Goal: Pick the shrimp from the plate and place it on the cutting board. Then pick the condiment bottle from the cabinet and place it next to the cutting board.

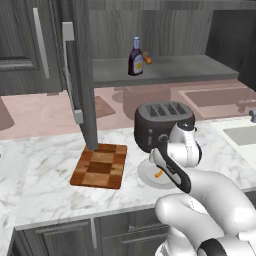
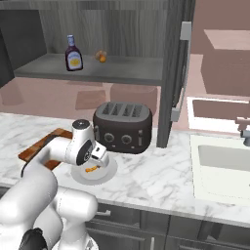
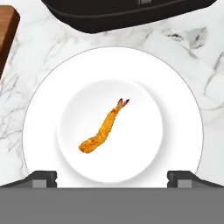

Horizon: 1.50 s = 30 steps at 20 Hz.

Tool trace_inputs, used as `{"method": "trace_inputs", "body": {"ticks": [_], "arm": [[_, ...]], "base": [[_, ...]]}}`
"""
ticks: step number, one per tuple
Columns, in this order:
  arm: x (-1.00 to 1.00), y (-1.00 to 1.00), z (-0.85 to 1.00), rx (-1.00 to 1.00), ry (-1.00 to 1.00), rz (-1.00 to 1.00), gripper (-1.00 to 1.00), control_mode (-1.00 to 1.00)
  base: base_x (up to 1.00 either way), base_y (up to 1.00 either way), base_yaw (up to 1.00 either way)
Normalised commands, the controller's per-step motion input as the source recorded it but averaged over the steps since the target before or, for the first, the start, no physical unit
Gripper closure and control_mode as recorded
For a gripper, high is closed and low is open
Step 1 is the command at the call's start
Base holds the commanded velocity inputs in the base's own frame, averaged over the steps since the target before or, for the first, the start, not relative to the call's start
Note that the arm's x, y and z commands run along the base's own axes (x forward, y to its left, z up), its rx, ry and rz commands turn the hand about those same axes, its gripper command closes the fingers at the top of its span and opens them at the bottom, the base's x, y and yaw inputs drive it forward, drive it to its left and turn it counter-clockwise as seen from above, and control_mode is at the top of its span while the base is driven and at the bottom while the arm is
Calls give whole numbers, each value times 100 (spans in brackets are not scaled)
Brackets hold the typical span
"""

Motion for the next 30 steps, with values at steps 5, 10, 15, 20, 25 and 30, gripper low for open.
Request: {"method": "trace_inputs", "body": {"ticks": [5,10,15,20,25,30], "arm": [[8,1,-22,0,0,-1,-100,-100],[9,2,-25,0,0,-1,-100,-100],[6,3,-31,0,0,-1,-100,-100],[4,4,-33,0,0,-1,-100,-100],[3,1,-30,0,0,0,-100,-100],[0,0,-24,0,0,0,-100,-100]], "base": [[0,0,0],[0,0,0],[0,0,0],[0,0,0],[0,0,0],[0,0,0]]}}
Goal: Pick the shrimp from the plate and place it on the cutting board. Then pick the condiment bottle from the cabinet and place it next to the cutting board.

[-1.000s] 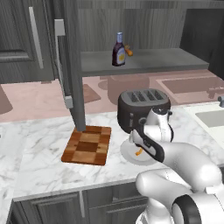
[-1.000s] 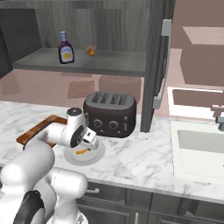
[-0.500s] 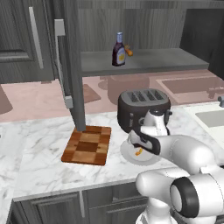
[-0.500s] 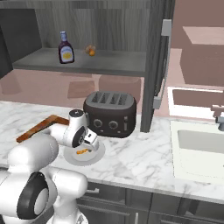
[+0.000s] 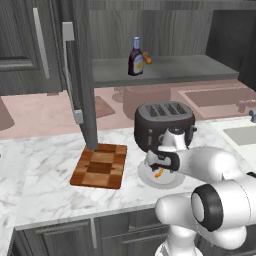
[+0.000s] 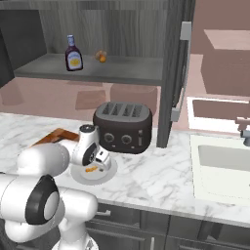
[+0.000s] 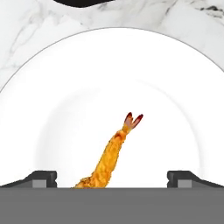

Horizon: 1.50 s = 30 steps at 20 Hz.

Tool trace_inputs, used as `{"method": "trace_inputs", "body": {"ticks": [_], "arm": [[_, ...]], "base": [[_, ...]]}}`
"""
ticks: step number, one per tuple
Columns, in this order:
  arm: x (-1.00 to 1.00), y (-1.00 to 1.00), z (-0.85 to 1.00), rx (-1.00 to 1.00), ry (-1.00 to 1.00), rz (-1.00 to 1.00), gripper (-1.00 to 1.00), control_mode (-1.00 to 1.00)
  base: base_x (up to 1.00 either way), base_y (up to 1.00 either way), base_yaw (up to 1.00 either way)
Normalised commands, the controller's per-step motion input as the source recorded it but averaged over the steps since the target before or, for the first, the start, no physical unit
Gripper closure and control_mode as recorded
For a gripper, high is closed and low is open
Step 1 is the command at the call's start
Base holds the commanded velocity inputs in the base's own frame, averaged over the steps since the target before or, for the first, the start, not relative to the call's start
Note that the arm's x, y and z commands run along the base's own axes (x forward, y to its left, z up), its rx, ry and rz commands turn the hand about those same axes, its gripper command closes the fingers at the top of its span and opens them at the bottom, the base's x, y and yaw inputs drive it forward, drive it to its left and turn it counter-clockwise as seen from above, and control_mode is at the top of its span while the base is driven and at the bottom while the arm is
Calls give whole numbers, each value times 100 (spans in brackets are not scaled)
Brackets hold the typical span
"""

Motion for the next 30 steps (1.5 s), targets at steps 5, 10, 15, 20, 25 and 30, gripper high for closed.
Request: {"method": "trace_inputs", "body": {"ticks": [5,10,15,20,25,30], "arm": [[0,0,-22,0,0,0,-100,-100],[3,0,-20,0,0,0,-100,-100],[2,0,-18,0,0,0,-100,-100],[7,1,-12,0,0,0,-100,-100],[3,3,-17,0,0,-1,-100,-100],[0,4,-28,0,0,0,100,-100]], "base": [[0,0,0],[0,0,0],[0,0,0],[0,0,0],[0,0,0],[0,0,0]]}}
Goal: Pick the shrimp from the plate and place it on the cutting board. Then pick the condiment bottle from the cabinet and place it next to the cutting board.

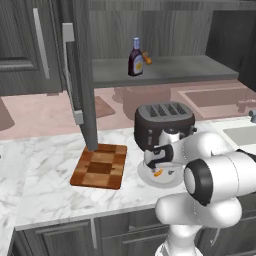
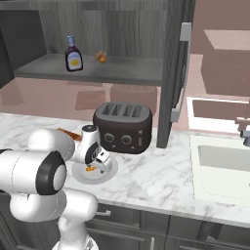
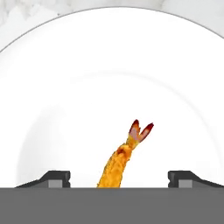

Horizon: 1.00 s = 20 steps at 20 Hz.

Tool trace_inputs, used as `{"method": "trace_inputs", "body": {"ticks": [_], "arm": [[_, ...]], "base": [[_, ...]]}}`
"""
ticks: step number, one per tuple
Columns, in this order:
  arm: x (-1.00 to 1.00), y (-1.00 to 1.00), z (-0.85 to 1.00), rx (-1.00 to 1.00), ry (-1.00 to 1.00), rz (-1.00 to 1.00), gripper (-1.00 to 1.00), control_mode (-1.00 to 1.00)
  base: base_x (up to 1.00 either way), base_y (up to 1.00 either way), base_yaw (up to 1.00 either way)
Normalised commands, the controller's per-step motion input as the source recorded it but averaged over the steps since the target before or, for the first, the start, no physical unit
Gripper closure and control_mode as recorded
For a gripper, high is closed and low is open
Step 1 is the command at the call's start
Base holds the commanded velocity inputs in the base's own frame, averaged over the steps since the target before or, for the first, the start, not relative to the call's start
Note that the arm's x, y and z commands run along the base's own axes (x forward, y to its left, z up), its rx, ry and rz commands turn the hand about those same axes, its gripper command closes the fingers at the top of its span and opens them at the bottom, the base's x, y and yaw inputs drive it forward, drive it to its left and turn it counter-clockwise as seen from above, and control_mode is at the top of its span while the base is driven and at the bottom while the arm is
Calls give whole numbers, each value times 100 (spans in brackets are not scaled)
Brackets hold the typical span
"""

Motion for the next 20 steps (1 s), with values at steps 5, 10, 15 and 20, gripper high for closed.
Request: {"method": "trace_inputs", "body": {"ticks": [5,10,15,20], "arm": [[0,1,-16,0,-3,0,100,-100],[0,0,-8,0,-5,0,100,-100],[-4,0,0,0,-4,0,100,-100],[-8,1,4,0,-4,0,100,-100]], "base": [[0,0,0],[0,0,0],[0,0,0],[0,0,0]]}}
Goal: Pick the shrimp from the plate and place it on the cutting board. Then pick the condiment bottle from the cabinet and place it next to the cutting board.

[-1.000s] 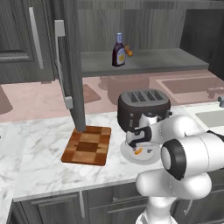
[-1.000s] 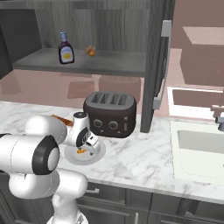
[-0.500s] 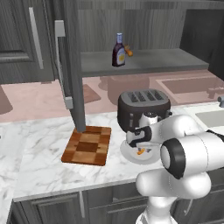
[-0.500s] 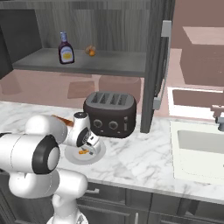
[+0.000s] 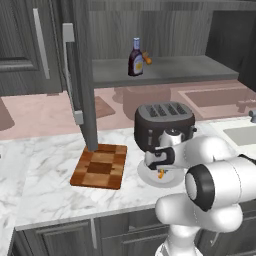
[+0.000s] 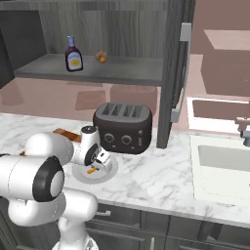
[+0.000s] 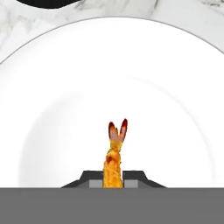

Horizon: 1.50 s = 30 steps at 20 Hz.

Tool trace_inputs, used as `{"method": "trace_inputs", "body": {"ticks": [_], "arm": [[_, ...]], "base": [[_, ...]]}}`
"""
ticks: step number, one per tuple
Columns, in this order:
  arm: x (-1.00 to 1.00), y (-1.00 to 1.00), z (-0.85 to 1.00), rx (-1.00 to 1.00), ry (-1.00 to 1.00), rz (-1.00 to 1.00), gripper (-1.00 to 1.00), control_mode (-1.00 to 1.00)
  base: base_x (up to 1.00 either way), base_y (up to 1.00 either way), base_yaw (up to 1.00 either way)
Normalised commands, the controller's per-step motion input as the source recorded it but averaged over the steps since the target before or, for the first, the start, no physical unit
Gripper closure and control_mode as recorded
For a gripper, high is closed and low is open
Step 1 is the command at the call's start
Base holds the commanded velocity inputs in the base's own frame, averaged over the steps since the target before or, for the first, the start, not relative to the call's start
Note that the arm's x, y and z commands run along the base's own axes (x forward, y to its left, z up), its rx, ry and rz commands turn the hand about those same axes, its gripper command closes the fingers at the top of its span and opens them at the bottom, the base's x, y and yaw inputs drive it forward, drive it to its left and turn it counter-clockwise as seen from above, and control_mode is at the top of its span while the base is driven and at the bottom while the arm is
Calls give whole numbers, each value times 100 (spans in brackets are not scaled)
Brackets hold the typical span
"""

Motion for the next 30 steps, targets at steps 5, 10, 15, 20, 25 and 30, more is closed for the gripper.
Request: {"method": "trace_inputs", "body": {"ticks": [5,10,15,20,25,30], "arm": [[-9,0,11,0,0,0,100,-100],[-9,0,13,0,0,-2,100,-100],[-3,0,25,0,5,-3,100,-100],[0,0,30,0,3,-2,100,-100],[0,3,19,1,0,-2,100,-100],[0,15,14,2,0,-2,100,-100]], "base": [[0,0,0],[0,0,0],[0,0,0],[0,0,0],[0,0,0],[0,0,0]]}}
